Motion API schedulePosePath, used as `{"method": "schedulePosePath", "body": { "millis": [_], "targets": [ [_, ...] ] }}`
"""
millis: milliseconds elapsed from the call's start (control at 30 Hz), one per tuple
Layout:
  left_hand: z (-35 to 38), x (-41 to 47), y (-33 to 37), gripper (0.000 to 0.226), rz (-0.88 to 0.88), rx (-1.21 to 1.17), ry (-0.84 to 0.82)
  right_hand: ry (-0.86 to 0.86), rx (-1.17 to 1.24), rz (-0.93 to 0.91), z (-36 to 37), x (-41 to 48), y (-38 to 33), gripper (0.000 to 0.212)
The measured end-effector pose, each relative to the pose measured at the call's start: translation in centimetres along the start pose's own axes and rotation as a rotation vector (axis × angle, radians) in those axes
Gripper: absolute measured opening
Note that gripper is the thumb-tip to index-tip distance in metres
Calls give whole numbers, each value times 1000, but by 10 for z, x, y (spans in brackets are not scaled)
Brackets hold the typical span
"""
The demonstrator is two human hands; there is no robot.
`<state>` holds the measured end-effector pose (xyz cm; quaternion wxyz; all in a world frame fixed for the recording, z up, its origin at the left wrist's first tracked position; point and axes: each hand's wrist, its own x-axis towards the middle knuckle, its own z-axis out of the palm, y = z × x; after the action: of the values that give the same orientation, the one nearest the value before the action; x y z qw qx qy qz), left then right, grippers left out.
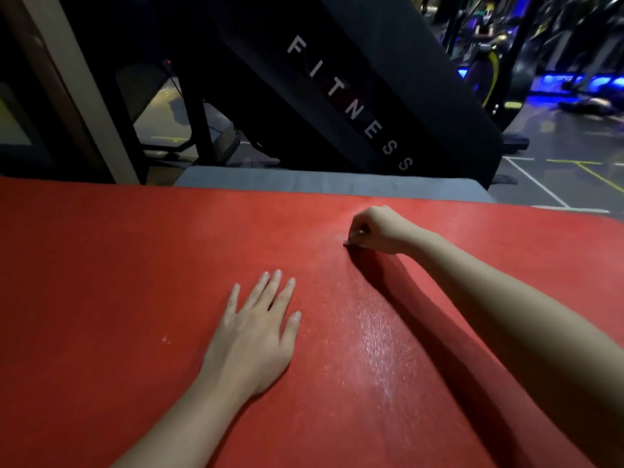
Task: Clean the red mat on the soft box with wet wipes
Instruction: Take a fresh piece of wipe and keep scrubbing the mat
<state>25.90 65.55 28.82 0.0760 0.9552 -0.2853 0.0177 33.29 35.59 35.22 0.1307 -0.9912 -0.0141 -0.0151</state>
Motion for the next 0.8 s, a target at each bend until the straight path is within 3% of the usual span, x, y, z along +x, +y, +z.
{"method": "schedulePosePath", "body": {
  "millis": [133,233,367,433,633,800],
  "targets": [
    [-1,1,0,77,-5,-15,5,194,55,182,4,47,17,29],
    [-4,3,1,76,-4,-21,16,250,208,329,9,58,18,24],
    [-2,1,0,70,-3,-6,3,4,190,225,-4,43,19,35],
    [-2,2,0,70,-3,2,5,-11,155,219,-4,44,20,33],
    [-1,1,1,67,4,-19,23,427,290,458,19,93,30,14],
    [-1,3,-1,74,-3,-24,18,474,346,536,25,120,31,13]
  ]
}}
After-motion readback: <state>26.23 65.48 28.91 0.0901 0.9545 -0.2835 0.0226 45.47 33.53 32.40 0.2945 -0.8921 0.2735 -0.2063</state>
